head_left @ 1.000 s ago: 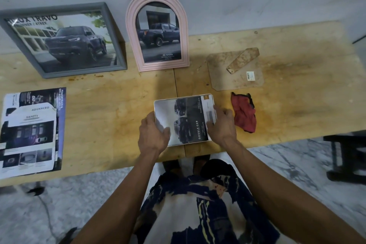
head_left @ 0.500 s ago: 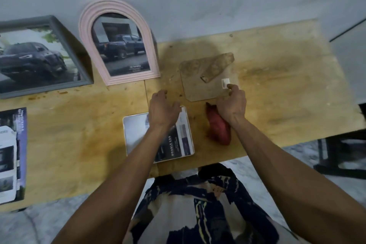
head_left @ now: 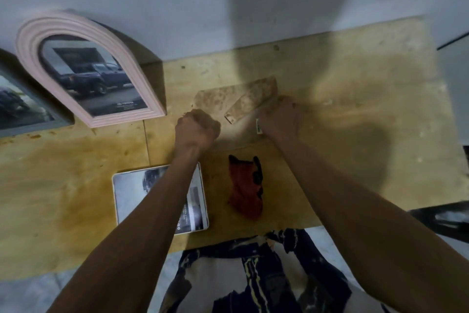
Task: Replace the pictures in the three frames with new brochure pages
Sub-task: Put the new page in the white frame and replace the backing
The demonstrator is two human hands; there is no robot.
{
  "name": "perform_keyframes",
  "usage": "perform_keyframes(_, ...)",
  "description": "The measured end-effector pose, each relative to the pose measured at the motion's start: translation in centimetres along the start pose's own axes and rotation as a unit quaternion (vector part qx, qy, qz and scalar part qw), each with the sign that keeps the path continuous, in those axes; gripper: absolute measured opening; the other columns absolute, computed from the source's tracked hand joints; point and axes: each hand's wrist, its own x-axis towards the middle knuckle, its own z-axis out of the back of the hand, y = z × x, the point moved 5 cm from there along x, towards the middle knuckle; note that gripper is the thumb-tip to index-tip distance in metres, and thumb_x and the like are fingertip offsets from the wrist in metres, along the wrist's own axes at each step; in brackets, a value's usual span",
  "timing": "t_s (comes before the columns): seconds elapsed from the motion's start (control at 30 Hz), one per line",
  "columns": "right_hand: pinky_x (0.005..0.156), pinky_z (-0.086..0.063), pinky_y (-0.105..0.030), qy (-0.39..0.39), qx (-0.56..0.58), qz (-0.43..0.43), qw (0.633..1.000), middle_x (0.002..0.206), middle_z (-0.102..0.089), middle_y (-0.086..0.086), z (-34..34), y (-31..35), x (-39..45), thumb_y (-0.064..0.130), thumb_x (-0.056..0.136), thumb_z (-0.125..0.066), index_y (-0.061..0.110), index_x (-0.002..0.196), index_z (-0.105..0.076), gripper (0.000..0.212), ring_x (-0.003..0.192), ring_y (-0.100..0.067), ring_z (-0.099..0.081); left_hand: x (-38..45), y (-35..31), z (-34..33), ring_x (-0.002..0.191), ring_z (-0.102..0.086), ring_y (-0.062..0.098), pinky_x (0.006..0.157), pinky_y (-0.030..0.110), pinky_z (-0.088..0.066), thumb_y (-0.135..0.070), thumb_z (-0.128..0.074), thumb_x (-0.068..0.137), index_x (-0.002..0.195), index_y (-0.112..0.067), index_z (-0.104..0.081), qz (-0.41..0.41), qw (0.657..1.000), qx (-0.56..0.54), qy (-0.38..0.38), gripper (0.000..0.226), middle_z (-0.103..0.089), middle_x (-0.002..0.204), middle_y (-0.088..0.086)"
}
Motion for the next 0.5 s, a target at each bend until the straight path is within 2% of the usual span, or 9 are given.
perform_keyframes(0.07,0.105,-0.039,-0.042,0.002,-0.003,0.013,1.0,0.138,-0.042,-0.014,-0.1,0.1,0.2,0.036,0.088,-0.057,0.011,0.138,-0.04,0.059,0.129,-0.032,-0.038,0.2,-0.4,-0.2,0.112,-0.061,0.032,0.097,0.039,-0.052,-0.031,-0.07,0.088,0.124,0.0,-0.059,0.01,1.0,0.012,-0.01,0.049,-0.063,0.122,0.017)
perform_keyframes(0.13,0.106,-0.039,-0.044,0.001,0.013,0.006,1.0,0.138,-0.043,-0.014,-0.1,0.0,0.5,0.038,0.09,-0.056,0.01,0.139,-0.04,0.059,0.128,-0.032,-0.04,0.2,-0.5,-0.4,0.116,-0.06,0.036,0.096,0.037,-0.052,-0.03,-0.069,0.089,0.125,0.002,-0.057,0.027,0.999,0.006,-0.019,0.05,-0.062,0.126,0.02)
perform_keyframes(0.27,0.098,-0.043,-0.035,0.008,0.073,-0.019,0.997,0.135,-0.05,-0.012,0.4,-0.2,1.1,0.045,0.086,-0.061,0.013,0.139,-0.043,0.064,0.125,-0.028,-0.048,0.3,-0.1,-0.5,0.114,-0.062,0.033,0.094,0.039,-0.054,-0.033,-0.066,0.091,0.126,-0.002,-0.055,0.072,0.996,-0.04,-0.032,0.048,-0.063,0.126,0.016)
perform_keyframes(0.37,0.092,-0.044,-0.029,0.008,0.116,-0.023,0.993,0.135,-0.052,-0.011,1.1,0.1,1.1,0.051,0.081,-0.064,0.014,0.14,-0.045,0.073,0.121,-0.027,-0.053,0.4,0.2,-0.2,0.107,-0.066,0.028,0.093,0.038,-0.056,-0.033,-0.065,0.089,0.113,-0.014,-0.062,0.097,0.989,-0.094,-0.062,0.03,-0.069,0.118,0.011)
perform_keyframes(0.43,0.095,-0.05,-0.039,0.006,0.133,-0.023,0.991,0.132,-0.056,-0.009,1.2,0.3,0.7,0.064,0.071,-0.06,0.016,0.138,-0.05,0.083,0.117,-0.025,-0.057,-0.1,0.6,0.0,0.104,-0.065,0.02,0.096,0.034,-0.056,-0.025,-0.072,0.083,0.104,-0.021,-0.056,0.11,0.983,-0.142,-0.048,0.027,-0.068,0.115,0.004)
perform_keyframes(0.5,0.09,-0.055,-0.043,0.017,0.147,-0.022,0.989,0.123,-0.062,-0.005,1.0,0.3,0.0,0.073,0.064,-0.058,0.019,0.132,-0.057,0.087,0.108,-0.022,-0.062,-0.7,1.3,0.5,0.104,-0.063,0.015,0.097,0.028,-0.053,-0.018,-0.079,0.08,0.108,-0.016,-0.056,0.106,0.979,-0.17,-0.032,0.037,-0.066,0.114,0.001)
